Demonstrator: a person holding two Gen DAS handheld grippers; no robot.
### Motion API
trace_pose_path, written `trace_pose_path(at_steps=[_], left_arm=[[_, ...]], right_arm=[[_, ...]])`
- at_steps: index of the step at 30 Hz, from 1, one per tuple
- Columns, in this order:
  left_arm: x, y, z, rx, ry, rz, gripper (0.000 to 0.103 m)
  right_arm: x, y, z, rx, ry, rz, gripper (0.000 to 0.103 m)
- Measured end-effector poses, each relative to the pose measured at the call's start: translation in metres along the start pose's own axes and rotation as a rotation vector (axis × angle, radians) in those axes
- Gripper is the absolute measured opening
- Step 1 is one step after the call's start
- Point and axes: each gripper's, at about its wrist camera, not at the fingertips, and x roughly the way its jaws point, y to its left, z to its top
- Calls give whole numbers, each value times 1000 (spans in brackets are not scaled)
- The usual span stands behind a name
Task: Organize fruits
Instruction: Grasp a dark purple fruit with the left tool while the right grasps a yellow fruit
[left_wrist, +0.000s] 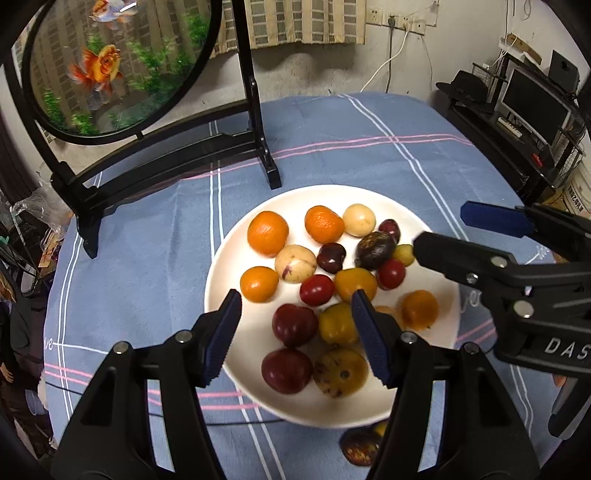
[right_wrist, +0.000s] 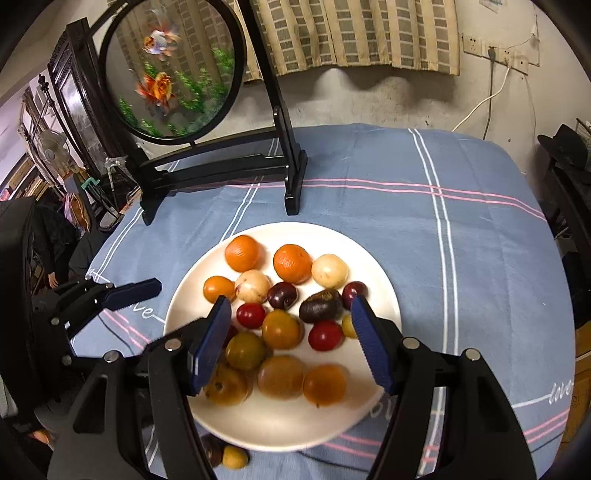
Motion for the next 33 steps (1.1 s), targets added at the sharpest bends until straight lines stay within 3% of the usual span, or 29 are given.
trace_pose_path(at_steps=[8,16,20,25,30,33], left_arm=[[-41,16,-30,-34,-32,-18,63],[-56,24,-93,-82,15,-74,68],[-47,3,-129,-3,68,-113,68],[-26,-32,-149,100,111,-134,68],[1,-37,-146,90,160,-119,68],[6,-23,-141,43,167,-95,69]], right_arm=[[-44,6,-37,-29,-28,10,68],[-43,25,-115,-142,64,11,68],[-36,14,-144,-76,127,22,68],[-37,7,-162,-52,163,18,68],[-40,2,-171,-22,167,21,68],[-40,0,-174,-17,178,24,68]])
